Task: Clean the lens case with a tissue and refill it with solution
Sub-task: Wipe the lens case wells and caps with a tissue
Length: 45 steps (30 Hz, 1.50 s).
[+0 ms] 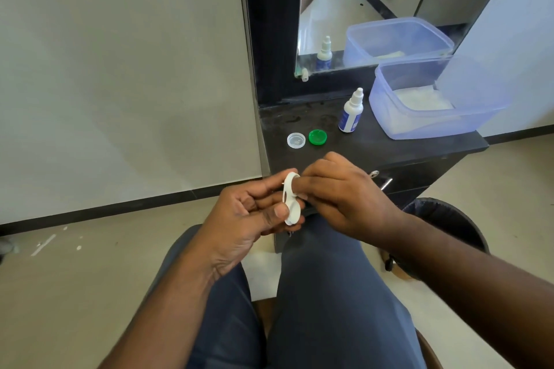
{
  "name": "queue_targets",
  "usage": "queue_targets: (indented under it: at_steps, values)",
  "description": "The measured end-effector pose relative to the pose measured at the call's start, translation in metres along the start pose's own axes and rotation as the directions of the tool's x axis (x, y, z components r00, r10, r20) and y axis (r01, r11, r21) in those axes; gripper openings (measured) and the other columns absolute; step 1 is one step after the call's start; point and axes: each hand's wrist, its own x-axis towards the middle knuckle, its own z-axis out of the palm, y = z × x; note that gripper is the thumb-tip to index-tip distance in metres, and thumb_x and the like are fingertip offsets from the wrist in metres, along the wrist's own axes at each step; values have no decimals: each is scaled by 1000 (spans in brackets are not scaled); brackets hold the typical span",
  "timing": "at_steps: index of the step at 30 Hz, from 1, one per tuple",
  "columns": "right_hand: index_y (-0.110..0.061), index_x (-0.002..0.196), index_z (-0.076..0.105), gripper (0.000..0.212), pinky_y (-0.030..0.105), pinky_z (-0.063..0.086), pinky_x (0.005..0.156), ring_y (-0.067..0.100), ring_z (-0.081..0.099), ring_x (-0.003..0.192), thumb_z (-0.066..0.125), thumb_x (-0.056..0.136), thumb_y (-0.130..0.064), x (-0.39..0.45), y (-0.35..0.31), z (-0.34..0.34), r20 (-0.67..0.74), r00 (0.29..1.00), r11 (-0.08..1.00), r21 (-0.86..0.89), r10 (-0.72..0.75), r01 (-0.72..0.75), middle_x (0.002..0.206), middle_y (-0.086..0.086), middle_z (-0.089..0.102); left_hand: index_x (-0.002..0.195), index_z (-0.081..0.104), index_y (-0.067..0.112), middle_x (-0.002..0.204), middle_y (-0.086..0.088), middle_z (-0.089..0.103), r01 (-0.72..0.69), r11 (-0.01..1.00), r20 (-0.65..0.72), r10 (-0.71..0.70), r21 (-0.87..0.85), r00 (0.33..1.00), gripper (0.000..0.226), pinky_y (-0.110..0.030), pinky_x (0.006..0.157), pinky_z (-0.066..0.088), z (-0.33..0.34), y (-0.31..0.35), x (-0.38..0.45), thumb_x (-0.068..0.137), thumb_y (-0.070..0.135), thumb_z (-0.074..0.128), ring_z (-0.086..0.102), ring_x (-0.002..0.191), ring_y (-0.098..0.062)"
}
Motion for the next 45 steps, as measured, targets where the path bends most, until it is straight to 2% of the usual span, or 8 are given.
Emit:
queue_targets:
  at_steps: [3,10,17,27,33,36,39,45]
  values:
    - [-6,103,70,23,27,41,70,20,51,79,52,90,-12,3,4,-1,-74,995,994,95,62,-55,91,8,63,120,62,18,102,-12,74,-4,1000,8,4,-18,1000,47,-34,75,59,0,6,4,75,8,64,71,91,-25]
    - [-9,114,67,31,36,43,59,25,53,71,41,99,-19,8,11,-5,-7,995,958,-269,-104,98,92,12,65,126,59,14,102,-15,74,-18,1000,-4,17,-9,1000,51,-37,76,59,-8,11,6,75,10,64,71,89,-28]
    - [-8,114,67,31,35,47,66,24,55,79,47,90,-14,10,6,-5,28,1000,1000,18,5,-6,94,12,62,119,66,16,95,-13,75,-15,996,-21,13,-92,1000,51,-36,72,59,-7,5,7,69,14,72,72,81,-25]
    - [-17,125,54,43,28,34,56,18,46,67,35,87,-23,17,-4,2,89,994,960,-278,65,-38,86,8,56,124,62,14,98,-17,73,-10,997,-62,6,-73,998,52,-34,71,59,-17,15,7,73,17,70,72,80,-28]
    - [-11,114,65,32,21,43,69,11,52,82,43,92,-15,16,-7,4,83,987,979,141,135,-146,91,0,56,123,64,19,104,-14,73,-8,994,-20,6,-109,1000,66,-36,75,58,-17,7,1,62,34,84,72,87,-29]
    - [-17,100,70,26,17,48,76,5,59,91,51,93,-1,17,-16,2,54,896,610,714,441,-343,93,-11,62,123,65,21,102,-12,74,-13,996,18,15,-87,1000,65,-36,77,57,-17,12,0,62,35,84,71,89,-26]
    - [-25,98,70,31,29,52,82,14,62,100,49,94,-4,18,-16,0,-30,776,371,890,630,-266,104,-3,68,125,63,20,103,-16,73,17,998,50,-14,-64,999,69,-37,78,58,-15,13,1,62,38,85,71,89,-29]
    - [-18,103,70,18,22,49,82,17,61,96,61,88,-18,15,-7,-18,-102,920,773,581,378,-254,99,0,65,124,64,15,98,-20,71,92,968,91,-72,-232,993,67,-33,71,60,-12,8,-3,62,32,86,73,78,-27]
